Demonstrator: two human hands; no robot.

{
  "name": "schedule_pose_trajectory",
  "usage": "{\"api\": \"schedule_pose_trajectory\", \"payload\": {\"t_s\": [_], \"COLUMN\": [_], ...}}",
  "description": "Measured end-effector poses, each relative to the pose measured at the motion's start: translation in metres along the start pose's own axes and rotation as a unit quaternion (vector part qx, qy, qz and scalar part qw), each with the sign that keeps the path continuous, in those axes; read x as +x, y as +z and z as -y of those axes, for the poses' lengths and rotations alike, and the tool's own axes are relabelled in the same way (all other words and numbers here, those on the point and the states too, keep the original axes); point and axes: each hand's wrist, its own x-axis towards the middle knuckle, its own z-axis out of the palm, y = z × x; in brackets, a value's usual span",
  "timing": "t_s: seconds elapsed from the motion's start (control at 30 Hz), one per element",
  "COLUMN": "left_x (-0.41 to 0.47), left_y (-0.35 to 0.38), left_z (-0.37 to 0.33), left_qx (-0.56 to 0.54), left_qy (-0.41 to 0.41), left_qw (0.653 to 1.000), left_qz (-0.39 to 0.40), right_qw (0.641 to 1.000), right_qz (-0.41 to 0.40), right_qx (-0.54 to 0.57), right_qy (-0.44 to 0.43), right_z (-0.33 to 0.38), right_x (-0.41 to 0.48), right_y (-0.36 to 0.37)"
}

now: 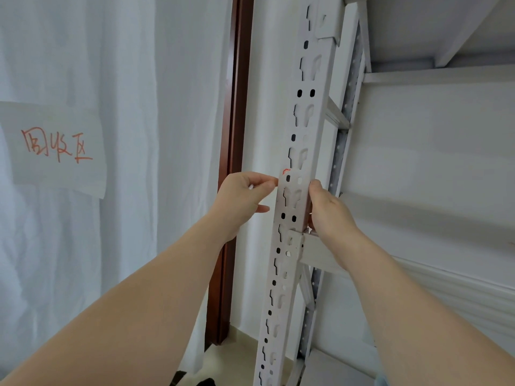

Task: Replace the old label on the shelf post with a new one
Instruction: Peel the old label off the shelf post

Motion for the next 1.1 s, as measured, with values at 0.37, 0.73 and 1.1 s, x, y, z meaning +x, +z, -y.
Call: {"api": "schedule_pose_trajectory", "payload": {"t_s": [0.37, 0.73, 1.1], "left_x": [0.012, 0.007, 0.005], "left_y": [0.017, 0.021, 0.024], "left_z": [-0.015, -0.011, -0.011], "left_qx": [0.044, 0.155, 0.148], "left_qy": [0.026, 0.092, 0.101], "left_qw": [0.998, 0.984, 0.984], "left_qz": [-0.024, -0.018, -0.022], "right_qw": [1.000, 1.000, 1.000], "right_qz": [-0.005, -0.022, -0.022], "right_qx": [0.007, 0.013, 0.009], "right_qy": [0.004, 0.001, 0.006], "right_z": [0.000, 0.000, -0.001], "right_x": [-0.001, 0.002, 0.001], "right_y": [0.000, 0.001, 0.002]}}
